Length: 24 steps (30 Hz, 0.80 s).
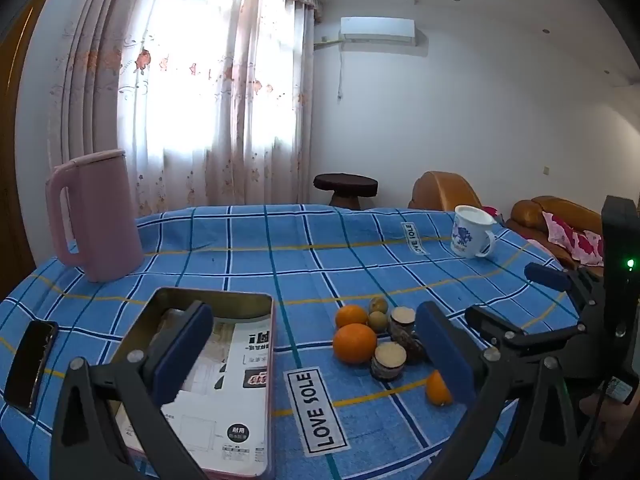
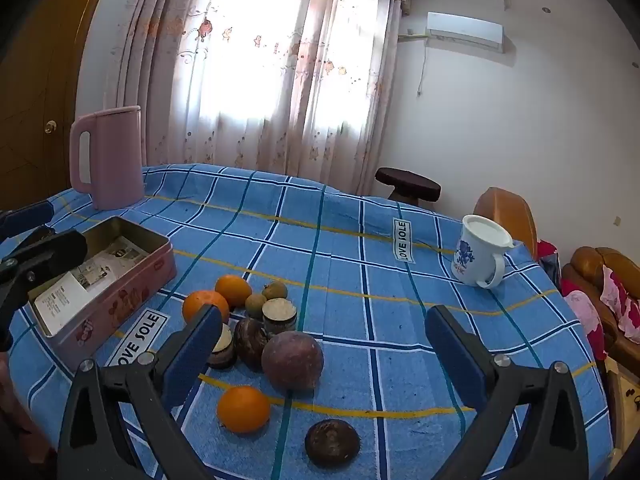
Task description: Organize fruits
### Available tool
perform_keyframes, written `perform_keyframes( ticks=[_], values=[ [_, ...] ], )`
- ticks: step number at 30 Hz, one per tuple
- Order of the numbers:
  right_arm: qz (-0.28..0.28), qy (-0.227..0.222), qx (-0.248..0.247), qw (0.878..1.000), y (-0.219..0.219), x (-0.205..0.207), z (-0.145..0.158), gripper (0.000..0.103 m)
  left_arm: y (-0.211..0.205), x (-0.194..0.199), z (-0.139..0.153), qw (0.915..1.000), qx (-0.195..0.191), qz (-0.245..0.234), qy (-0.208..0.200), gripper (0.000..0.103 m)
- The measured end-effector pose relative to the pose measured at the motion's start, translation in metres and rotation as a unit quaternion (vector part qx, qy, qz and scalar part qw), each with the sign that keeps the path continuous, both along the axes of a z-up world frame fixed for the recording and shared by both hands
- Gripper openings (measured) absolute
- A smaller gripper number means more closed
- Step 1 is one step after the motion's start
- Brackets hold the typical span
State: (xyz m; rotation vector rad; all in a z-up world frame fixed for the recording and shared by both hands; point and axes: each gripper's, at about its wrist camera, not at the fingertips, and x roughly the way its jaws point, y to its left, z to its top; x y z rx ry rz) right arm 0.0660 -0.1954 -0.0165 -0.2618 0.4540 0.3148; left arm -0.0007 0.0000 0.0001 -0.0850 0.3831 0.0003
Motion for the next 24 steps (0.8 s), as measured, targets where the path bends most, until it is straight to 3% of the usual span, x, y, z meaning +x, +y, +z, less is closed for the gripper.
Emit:
perform_keyframes(
  ticks=[3,24],
  values=[
    [0.0,-0.002,0.002,1.0,0.0,-0.001,-0.001,0.102,-0.006,-0.001,-0.005,0.9999,0.015,0.005,0.004,0.103],
    [0.005,-0.002,0.004,1.0,0.0,-0.003,-0.008,0.102,-0.004,-0.004,-0.003,0.9999,0.012,0.008,0.002,0.103]
  ],
)
